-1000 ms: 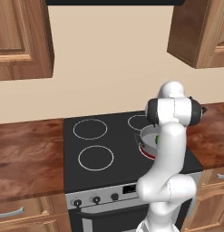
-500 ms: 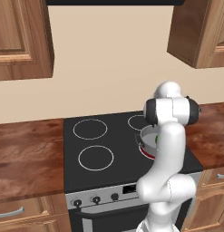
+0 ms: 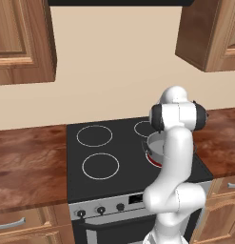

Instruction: Put the avocado and lemon wedge in the pot. Retrieve the spatula and lightly stir the vegetables in the pot.

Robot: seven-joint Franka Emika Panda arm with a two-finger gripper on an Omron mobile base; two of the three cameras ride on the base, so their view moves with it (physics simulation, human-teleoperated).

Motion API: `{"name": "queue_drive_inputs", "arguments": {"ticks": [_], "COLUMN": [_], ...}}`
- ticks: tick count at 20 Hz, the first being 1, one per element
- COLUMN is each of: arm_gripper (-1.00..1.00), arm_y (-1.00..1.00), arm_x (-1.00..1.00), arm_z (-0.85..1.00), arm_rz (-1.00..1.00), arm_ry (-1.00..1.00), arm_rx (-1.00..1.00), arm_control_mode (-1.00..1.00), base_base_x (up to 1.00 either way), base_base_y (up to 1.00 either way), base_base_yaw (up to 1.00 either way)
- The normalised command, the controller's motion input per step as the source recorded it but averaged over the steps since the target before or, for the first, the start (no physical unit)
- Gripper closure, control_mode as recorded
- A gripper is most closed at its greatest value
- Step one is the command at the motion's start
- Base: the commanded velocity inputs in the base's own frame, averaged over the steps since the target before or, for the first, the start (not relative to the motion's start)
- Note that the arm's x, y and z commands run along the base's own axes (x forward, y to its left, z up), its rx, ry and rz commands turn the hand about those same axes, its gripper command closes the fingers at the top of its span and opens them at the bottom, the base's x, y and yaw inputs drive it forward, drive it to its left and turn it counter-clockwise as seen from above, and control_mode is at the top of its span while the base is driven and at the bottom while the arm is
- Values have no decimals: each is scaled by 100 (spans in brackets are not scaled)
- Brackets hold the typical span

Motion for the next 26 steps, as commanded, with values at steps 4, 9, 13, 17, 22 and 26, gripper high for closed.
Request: {"name": "queue_drive_inputs", "arguments": {"ticks": [4,9,13,17,22,26], "arm_gripper": [100,100,100,100,100,100], "arm_y": [22,14,27,29,14,15], "arm_x": [0,0,0,0,0,0], "arm_z": [-12,-17,-13,0,-9,-10], "arm_rz": [-3,-1,0,0,0,0], "arm_ry": [0,0,-17,-20,-7,0], "arm_rx": [-11,-11,-1,0,0,0], "arm_control_mode": [-100,-100,-100,-100,-100,-100], "base_base_x": [0,0,0,0,0,0], "base_base_y": [0,0,0,0,0,0], "base_base_yaw": [0,0,0,0,0,0]}}
